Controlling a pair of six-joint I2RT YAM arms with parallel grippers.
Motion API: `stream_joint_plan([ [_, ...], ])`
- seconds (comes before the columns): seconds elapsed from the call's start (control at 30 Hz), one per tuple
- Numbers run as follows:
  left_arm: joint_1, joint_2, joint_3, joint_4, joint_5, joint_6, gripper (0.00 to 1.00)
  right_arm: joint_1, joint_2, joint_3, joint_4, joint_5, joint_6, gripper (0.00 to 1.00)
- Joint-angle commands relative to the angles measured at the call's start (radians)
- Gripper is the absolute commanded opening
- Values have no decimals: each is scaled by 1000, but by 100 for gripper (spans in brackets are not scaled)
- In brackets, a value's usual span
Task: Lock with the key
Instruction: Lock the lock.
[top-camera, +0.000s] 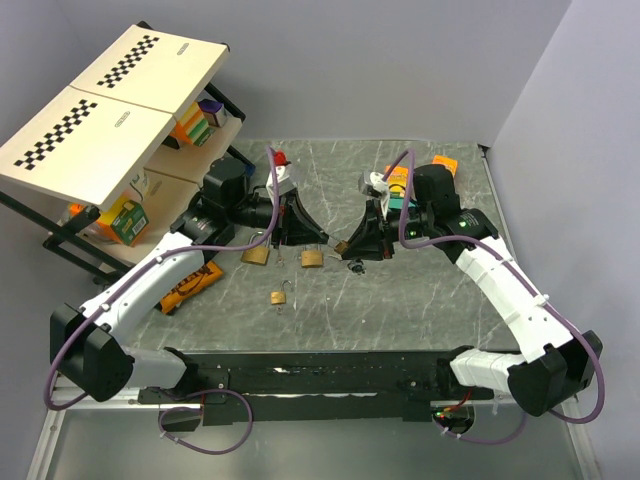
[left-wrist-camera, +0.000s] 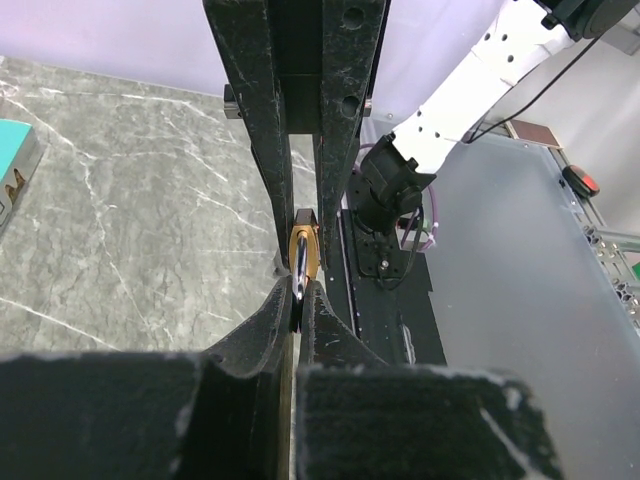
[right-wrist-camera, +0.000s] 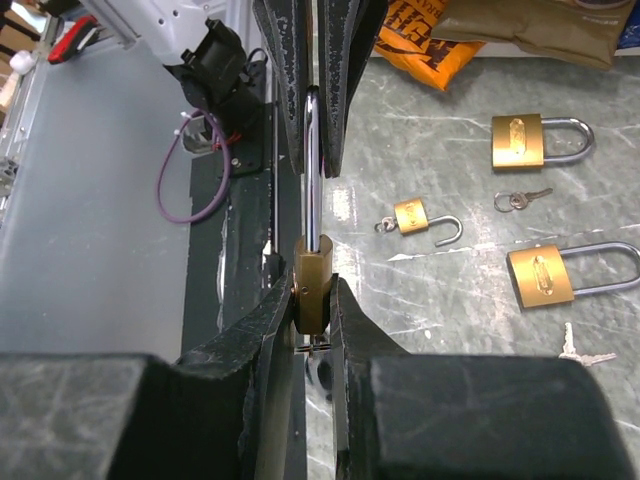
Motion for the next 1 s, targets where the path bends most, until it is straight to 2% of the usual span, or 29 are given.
stream_joint_plan([
  [0.0,-35,1,6,-7,-2,11,1,19,-20,63,191,-84,73,0],
  [0.23,-67,29,-17,13,5,-21,1,36,-9,54,368,-81,216,0],
  [0.53,-81,76,-48,71,33,-69,1,50,-2,68,466,-52,253,0],
  [0.73,-70,90,1,35,4,-41,1,50,-24,54,370,-48,172,0],
  [0.87,-7,102,48,3,-4,-40,1,24,-75,-4,250,-26,109,0],
  [0.9,2,104,59,-8,-7,-37,2,17,-83,-15,223,-15,104,0],
  [0.97,27,110,87,-18,-25,-50,10,7,-107,-42,206,32,96,0],
])
